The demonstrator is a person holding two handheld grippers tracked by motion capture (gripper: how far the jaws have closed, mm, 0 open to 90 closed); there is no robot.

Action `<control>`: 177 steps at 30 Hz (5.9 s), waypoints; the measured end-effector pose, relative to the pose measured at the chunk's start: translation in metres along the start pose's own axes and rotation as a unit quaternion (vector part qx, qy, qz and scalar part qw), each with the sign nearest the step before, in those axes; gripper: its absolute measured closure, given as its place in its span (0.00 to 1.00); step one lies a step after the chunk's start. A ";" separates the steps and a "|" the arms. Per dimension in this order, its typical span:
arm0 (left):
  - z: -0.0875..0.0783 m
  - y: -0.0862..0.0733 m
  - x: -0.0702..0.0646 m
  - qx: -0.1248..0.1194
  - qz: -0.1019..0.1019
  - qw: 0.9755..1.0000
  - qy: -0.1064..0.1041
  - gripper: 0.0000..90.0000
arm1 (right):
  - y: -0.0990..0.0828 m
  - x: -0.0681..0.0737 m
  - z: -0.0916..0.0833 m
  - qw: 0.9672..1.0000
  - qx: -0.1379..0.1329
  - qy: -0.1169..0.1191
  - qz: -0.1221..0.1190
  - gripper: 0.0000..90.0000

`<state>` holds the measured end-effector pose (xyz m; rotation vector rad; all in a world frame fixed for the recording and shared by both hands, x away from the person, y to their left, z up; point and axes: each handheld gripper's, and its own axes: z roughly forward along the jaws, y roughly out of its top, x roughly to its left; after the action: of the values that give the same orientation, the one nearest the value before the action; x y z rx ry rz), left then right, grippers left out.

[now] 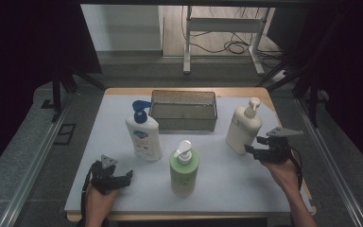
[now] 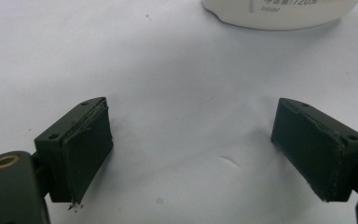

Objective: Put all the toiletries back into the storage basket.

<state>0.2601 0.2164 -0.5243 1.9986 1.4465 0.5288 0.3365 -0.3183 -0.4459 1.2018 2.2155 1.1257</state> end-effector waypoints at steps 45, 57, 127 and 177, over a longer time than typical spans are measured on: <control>0.000 0.000 0.000 0.001 0.000 1.000 0.000 0.13 | 0.039 -0.002 0.036 1.000 -0.012 -0.025 -0.004 0.43; 0.000 0.000 0.000 0.000 0.000 1.000 0.000 0.13 | 0.047 0.005 0.024 1.000 -0.011 -0.022 -0.020 0.43; 0.000 0.000 0.000 -0.002 -0.002 1.000 0.000 0.13 | 0.181 0.087 0.061 0.994 -0.064 0.039 -0.078 0.44; 0.000 0.000 0.000 -0.002 -0.002 1.000 0.000 0.13 | 0.223 0.117 0.166 0.994 -0.070 0.022 -0.077 0.44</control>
<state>0.2600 0.2163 -0.5246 1.9917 1.4480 0.5286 0.4939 -0.0739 -0.3645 0.9414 2.1793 1.2322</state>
